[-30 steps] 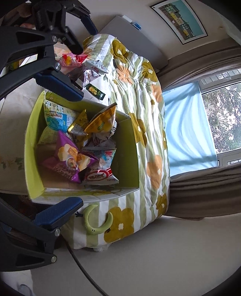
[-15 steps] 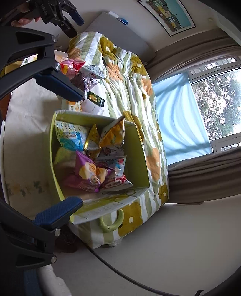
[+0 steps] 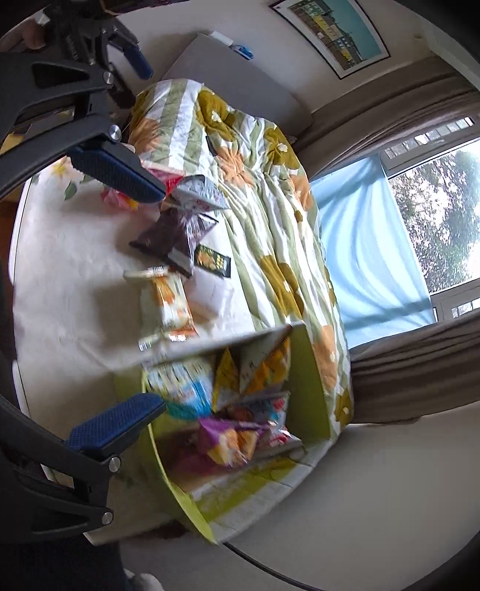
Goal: Organize snacks
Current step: 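Withdraw both tools from the box back toward the snack tray, then grasp the pink bag with the left tool while the right tool grasps the orange-white cake packet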
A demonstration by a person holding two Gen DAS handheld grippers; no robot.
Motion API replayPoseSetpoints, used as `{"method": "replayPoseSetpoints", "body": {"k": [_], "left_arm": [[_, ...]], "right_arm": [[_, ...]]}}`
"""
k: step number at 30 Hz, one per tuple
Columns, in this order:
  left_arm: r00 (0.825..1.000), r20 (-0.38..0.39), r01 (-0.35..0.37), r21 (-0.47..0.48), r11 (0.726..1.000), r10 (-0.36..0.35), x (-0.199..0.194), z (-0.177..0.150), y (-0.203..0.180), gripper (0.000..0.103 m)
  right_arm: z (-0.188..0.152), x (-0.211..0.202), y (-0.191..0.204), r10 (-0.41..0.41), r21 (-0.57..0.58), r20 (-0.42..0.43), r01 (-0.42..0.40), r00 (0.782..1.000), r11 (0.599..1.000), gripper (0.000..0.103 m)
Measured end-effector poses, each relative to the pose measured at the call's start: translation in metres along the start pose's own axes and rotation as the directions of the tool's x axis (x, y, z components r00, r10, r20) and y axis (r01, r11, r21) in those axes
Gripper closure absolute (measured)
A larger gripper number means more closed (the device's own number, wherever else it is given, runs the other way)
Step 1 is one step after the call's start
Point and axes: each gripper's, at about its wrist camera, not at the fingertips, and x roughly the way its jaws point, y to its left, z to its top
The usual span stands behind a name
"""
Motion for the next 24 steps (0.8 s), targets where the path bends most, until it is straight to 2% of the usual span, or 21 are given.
{"method": "replayPoseSetpoints", "body": {"k": [2, 8, 15, 19, 24], "left_arm": [[0.999, -0.024, 0.033, 0.036, 0.999, -0.032, 0.015, -0.006, 0.009, 0.001], [0.994, -0.097, 0.068, 0.139, 0.988, -0.055, 0.059, -0.026, 0.011, 0.001], [0.99, -0.136, 0.049, 0.187, 0.981, -0.024, 0.107, -0.044, 0.011, 0.001], [0.989, -0.145, 0.037, 0.19, 0.981, -0.009, 0.131, -0.047, 0.007, 0.001], [0.988, -0.153, 0.027, 0.184, 0.983, 0.001, 0.158, -0.048, 0.0, 0.001]], "right_arm": [[-0.007, 0.012, 0.009, -0.009, 0.013, -0.014, 0.009, 1.0, 1.0, 0.0], [-0.03, 0.06, 0.029, -0.048, 0.024, -0.081, 0.05, 0.996, 0.998, 0.0], [-0.042, 0.11, 0.026, -0.096, 0.048, -0.127, 0.103, 0.987, 0.993, 0.001], [-0.045, 0.13, 0.013, -0.086, 0.139, -0.135, 0.105, 0.987, 0.985, 0.001], [-0.043, 0.146, -0.006, -0.089, 0.269, -0.127, 0.121, 0.988, 0.956, 0.001]]}}
